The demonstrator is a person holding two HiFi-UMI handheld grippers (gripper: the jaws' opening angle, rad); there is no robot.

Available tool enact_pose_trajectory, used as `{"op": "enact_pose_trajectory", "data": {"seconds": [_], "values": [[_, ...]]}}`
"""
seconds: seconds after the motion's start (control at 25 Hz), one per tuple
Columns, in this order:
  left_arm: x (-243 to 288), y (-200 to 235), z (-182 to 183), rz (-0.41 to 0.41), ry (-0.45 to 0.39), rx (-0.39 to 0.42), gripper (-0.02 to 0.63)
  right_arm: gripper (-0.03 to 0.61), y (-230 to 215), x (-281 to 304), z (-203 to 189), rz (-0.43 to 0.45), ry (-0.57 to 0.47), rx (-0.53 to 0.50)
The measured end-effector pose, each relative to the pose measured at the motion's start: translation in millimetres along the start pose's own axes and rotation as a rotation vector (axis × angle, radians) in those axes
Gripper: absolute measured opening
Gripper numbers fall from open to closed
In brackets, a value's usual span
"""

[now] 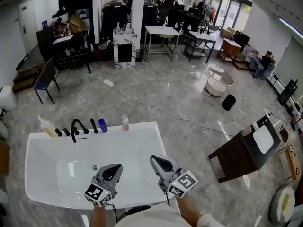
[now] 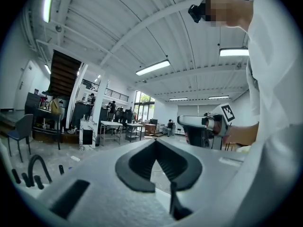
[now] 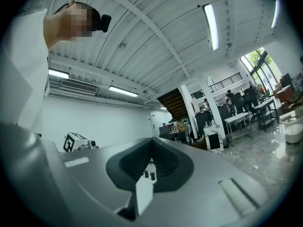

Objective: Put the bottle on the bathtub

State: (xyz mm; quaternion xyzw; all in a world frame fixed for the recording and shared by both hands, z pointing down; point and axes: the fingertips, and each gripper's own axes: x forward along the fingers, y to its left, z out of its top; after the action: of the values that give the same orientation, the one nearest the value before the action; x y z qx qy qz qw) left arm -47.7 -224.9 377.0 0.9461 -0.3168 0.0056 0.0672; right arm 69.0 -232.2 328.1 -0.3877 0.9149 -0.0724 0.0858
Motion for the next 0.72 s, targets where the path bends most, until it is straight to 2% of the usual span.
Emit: {"op": "enact_pose_trajectory", "data": {"seconds": [0.28,0.72], "values": [[-0.4,-2.5,0.9,-0.015,0.005,0.0,-0.002,-0.006,12.4,2.6,0.8,0.025,0.036,-0.061],[5.2,-6.4,2.9,-0.034,0.008,0.02,-0.002,-0.006,15.5,1.5,1.0,0.044,0.031,-0.068]]}}
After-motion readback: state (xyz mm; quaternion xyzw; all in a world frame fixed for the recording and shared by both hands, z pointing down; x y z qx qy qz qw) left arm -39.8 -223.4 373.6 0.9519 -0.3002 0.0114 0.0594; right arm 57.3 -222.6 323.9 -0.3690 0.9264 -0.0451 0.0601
